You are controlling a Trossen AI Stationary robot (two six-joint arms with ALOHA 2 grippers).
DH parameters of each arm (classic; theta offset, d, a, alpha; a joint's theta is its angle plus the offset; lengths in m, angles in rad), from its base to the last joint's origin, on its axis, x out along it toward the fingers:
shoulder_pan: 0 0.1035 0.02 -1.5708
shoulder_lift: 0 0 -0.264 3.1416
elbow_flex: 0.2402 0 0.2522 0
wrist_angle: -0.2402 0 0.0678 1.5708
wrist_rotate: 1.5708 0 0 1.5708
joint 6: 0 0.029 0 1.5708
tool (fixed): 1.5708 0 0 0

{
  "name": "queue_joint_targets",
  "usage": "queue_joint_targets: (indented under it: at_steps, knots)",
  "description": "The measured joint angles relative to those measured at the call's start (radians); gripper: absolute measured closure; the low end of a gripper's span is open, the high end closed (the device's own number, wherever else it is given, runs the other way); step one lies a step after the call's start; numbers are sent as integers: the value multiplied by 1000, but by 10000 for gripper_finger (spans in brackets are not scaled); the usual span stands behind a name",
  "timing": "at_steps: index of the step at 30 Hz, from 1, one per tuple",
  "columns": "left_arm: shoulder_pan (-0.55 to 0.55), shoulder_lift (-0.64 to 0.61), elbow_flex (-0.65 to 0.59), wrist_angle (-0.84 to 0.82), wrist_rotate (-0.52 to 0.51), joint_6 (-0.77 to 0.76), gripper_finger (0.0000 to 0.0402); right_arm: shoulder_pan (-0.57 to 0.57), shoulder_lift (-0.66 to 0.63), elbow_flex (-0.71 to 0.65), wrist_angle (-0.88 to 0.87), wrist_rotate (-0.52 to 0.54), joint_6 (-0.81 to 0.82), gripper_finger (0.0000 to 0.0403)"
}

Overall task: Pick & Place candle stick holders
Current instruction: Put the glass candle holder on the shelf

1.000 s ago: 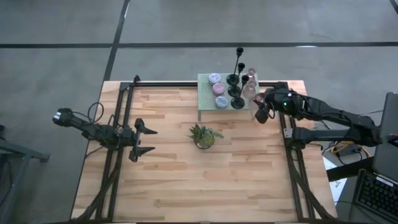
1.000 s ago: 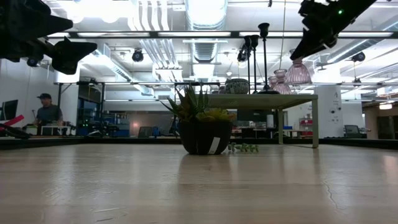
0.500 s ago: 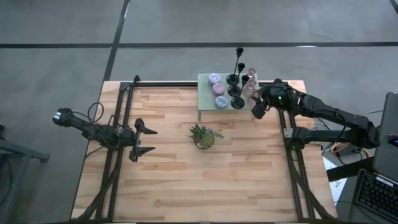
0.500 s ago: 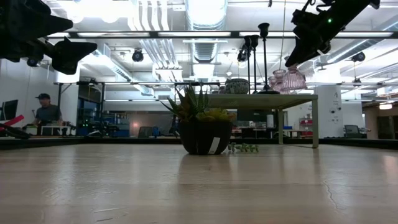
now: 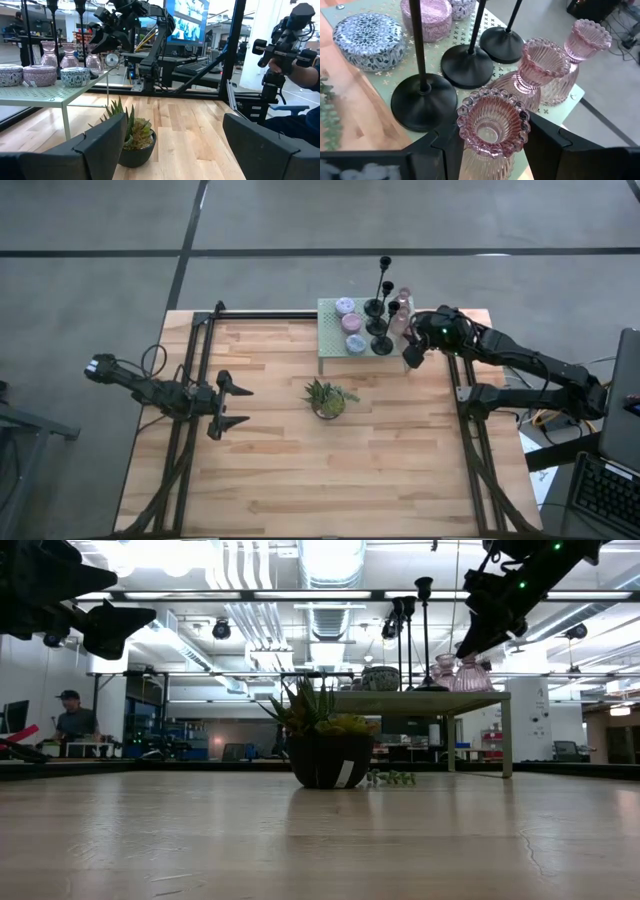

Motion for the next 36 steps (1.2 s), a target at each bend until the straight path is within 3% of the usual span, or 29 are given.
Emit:
queue_joint_targets:
  at_steps: [29,36]
  knots:
    - [0,0,0,0,0,0,67,0,4,-11,28,27,-35,217]
    - [0,0,0,0,0,0,67,0,1,-11,35,26,-48,175]
